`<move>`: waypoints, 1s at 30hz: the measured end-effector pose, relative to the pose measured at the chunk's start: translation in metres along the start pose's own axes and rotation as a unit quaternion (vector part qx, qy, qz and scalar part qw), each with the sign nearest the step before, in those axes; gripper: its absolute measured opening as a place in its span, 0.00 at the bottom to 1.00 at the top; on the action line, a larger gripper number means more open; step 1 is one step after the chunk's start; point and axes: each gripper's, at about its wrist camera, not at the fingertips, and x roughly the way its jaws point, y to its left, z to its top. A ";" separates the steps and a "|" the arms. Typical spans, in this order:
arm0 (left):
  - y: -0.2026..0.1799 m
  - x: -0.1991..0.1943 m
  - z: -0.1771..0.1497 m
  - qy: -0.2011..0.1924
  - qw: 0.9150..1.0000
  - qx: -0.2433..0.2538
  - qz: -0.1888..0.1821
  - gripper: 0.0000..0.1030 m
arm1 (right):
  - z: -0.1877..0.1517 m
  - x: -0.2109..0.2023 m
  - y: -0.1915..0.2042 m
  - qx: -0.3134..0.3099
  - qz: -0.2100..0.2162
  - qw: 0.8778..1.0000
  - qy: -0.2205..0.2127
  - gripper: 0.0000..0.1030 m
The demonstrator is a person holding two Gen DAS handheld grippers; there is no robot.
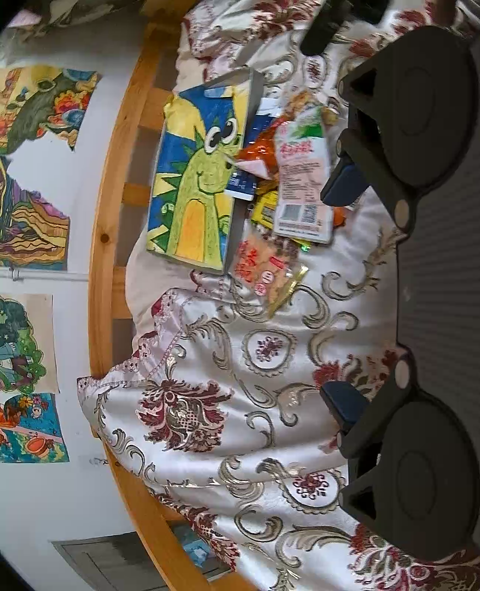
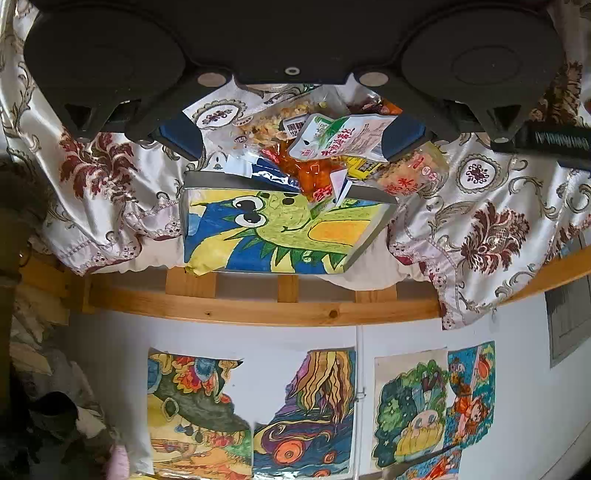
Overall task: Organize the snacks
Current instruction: 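Move left tool toward the red-text rice-cake bag while right tool approaches a white barcode packet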
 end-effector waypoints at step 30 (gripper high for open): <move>0.011 0.119 0.043 -0.035 0.987 0.094 -0.122 1.00 | 0.051 0.111 0.010 -0.162 0.225 0.956 0.099 1.00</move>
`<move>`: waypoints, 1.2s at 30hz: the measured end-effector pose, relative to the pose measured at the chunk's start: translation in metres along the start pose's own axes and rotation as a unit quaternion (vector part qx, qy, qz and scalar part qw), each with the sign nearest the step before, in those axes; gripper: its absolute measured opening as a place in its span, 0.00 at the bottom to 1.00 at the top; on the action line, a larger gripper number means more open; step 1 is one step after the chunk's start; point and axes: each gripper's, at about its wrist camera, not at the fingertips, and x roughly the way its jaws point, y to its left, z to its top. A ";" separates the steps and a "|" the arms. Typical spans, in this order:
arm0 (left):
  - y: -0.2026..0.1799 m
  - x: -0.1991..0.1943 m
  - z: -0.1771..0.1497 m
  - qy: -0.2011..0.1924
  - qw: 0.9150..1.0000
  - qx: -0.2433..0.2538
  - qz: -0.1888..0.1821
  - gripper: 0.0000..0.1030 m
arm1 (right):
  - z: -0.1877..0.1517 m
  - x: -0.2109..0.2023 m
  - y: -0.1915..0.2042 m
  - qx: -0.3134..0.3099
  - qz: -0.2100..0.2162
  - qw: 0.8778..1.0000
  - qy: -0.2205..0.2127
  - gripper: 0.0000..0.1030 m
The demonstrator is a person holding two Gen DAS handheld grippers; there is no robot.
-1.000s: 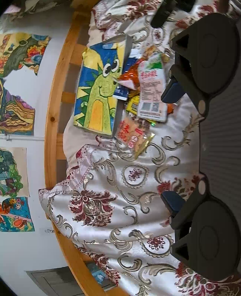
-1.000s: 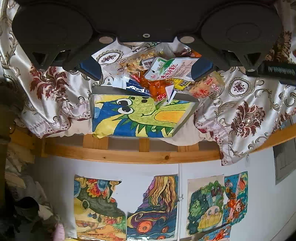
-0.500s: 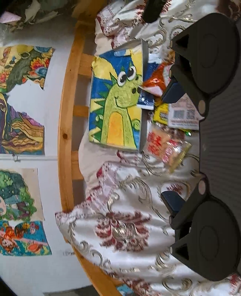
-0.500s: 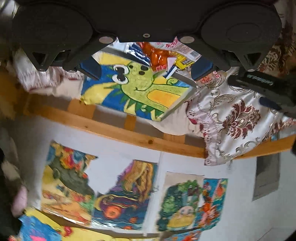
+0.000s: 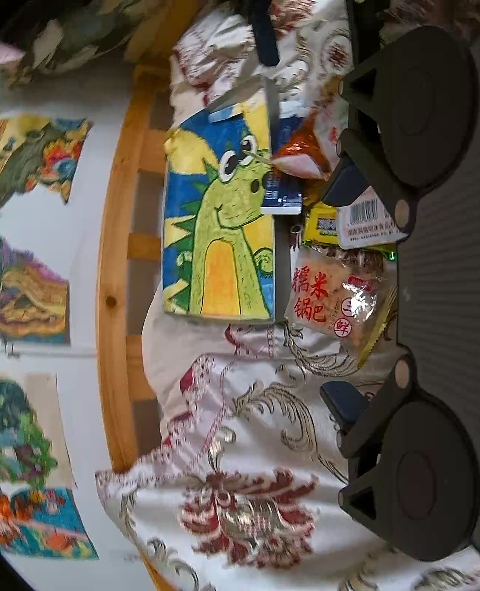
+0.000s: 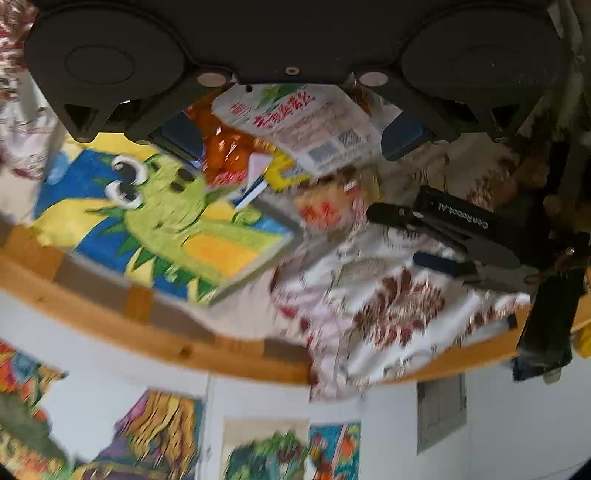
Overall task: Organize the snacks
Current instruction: 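Move left tool toward the red-text rice-cake bag while right tool approaches a white barcode packet, then grasp the rice-cake bag with left tool while right tool grasps the white packet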
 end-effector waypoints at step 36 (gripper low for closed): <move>0.033 0.103 0.002 0.108 0.989 0.001 -0.101 0.76 | 0.011 0.128 -0.007 -0.151 0.158 0.948 0.230 0.99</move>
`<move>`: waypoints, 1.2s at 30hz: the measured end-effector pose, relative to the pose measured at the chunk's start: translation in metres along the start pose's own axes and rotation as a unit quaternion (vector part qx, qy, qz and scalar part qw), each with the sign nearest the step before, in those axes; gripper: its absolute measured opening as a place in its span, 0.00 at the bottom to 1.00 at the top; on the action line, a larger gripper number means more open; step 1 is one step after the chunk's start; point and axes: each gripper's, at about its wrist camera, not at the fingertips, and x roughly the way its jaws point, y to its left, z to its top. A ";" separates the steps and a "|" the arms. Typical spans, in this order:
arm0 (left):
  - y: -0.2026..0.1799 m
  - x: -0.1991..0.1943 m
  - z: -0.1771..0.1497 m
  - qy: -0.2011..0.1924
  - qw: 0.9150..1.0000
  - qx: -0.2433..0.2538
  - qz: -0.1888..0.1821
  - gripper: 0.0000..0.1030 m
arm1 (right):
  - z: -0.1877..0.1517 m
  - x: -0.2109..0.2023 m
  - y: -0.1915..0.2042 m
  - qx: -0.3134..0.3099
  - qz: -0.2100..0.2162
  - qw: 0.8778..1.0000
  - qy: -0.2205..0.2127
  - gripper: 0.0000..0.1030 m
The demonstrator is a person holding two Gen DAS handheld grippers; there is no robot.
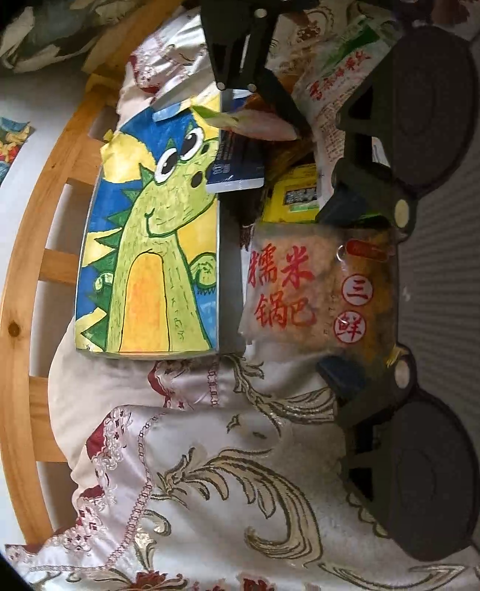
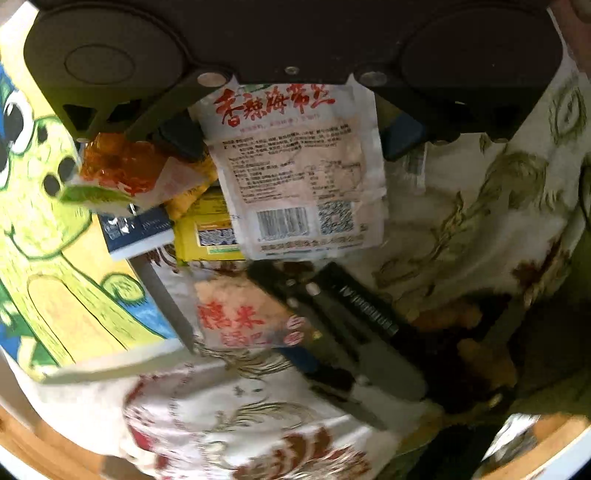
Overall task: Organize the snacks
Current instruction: 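Grasp the rice-cake bag with left tool while right tool grasps the white packet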
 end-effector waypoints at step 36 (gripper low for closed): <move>-0.017 -0.035 -0.016 0.025 0.995 -0.095 0.027 0.63 | -0.029 -0.001 0.090 -0.089 -0.320 0.942 -0.049 0.38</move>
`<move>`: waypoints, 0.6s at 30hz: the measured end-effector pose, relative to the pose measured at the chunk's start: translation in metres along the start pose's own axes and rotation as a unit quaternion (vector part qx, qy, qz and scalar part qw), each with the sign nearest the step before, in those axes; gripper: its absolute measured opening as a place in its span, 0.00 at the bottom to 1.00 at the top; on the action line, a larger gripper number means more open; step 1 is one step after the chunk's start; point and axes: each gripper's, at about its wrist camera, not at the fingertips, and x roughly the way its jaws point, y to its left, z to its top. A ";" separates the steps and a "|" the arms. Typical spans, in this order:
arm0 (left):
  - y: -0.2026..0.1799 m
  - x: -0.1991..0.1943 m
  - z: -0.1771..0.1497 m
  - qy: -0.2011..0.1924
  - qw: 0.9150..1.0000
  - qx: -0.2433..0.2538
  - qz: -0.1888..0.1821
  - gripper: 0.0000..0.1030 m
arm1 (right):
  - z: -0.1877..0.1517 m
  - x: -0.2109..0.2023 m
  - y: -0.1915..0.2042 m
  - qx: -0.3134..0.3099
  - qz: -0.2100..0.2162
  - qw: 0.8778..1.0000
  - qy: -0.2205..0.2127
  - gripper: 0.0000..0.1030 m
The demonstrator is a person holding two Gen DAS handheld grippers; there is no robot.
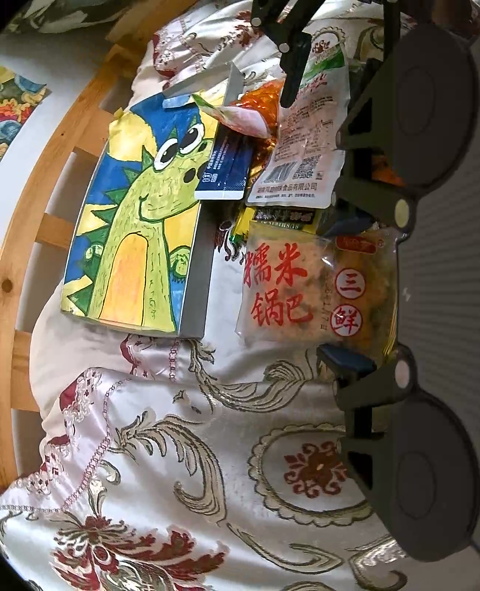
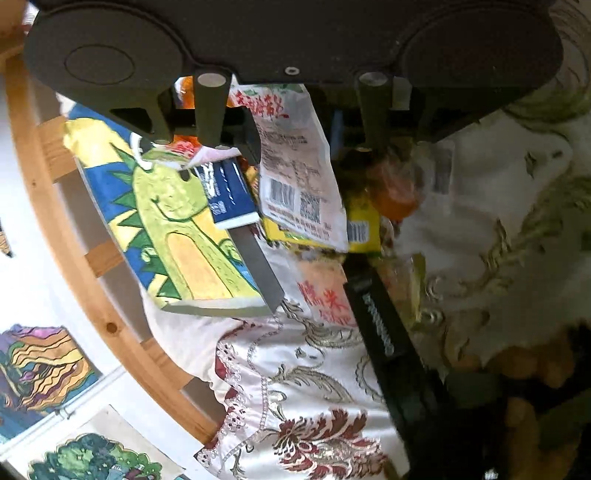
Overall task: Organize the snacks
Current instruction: 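Grasp the rice-cake bag with left tool while right tool grasps the white packet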
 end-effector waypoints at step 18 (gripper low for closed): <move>-0.018 -0.035 -0.007 -0.027 0.999 -0.032 -0.022 0.63 | 0.000 -0.065 -0.017 0.060 -0.067 0.995 -0.051 0.03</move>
